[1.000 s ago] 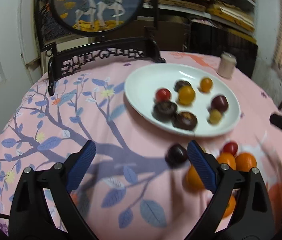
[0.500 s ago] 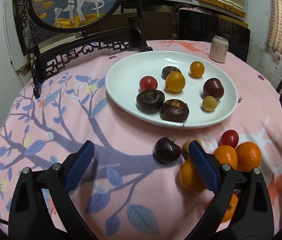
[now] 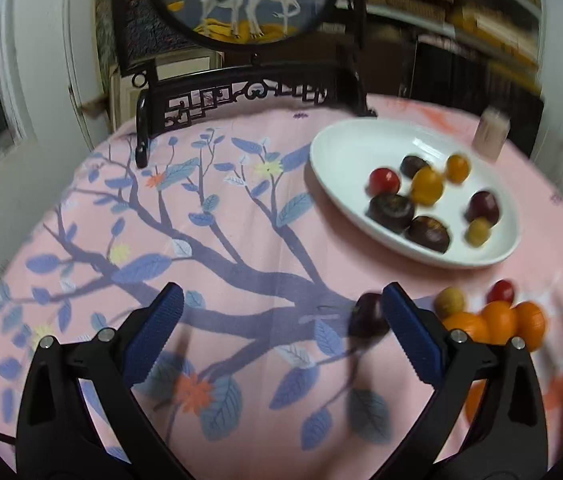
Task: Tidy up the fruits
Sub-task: 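Move both open tools back toward the remaining fruits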
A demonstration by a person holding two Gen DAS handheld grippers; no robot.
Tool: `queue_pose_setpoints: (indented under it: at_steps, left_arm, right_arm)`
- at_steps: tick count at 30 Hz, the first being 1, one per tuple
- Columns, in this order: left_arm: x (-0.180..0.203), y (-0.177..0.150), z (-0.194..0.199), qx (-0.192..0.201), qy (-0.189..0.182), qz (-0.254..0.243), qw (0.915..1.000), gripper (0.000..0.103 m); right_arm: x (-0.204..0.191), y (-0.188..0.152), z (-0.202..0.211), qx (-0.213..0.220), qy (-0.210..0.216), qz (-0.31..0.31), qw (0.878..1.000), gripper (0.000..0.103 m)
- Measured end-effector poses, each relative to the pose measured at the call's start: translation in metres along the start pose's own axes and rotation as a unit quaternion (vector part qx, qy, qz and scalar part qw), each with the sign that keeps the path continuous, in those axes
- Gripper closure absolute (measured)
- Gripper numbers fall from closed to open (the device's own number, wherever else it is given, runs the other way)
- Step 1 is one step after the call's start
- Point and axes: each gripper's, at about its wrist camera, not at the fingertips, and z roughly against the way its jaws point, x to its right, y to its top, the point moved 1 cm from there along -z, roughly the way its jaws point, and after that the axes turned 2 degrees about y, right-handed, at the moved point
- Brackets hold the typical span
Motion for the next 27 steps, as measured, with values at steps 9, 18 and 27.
queue_pose_setpoints:
  at_steps: [9,18,27]
  left_arm:
    - [0.045,-0.017,0.001,0.010,0.010,-0.101,0.9948,0.002]
    - [0.051,-0.022,-0.013,-0.027,-0.051,-0.112,0.9921,0.037]
    - [0.051,-0.019,-0.024,-0.043,-0.076,-0.101,0.9910,0.065]
  right_arm:
    - [-0.001,0.000,-0.002,-0.005,-0.002,0.003,1.000,0.042]
    - [0.000,-0.001,-0.004,-0.009,-0.003,0.004,1.000,0.042]
    - [-0.004,-0.004,-0.007,-0.018,-0.004,0.016,1.000,0.042]
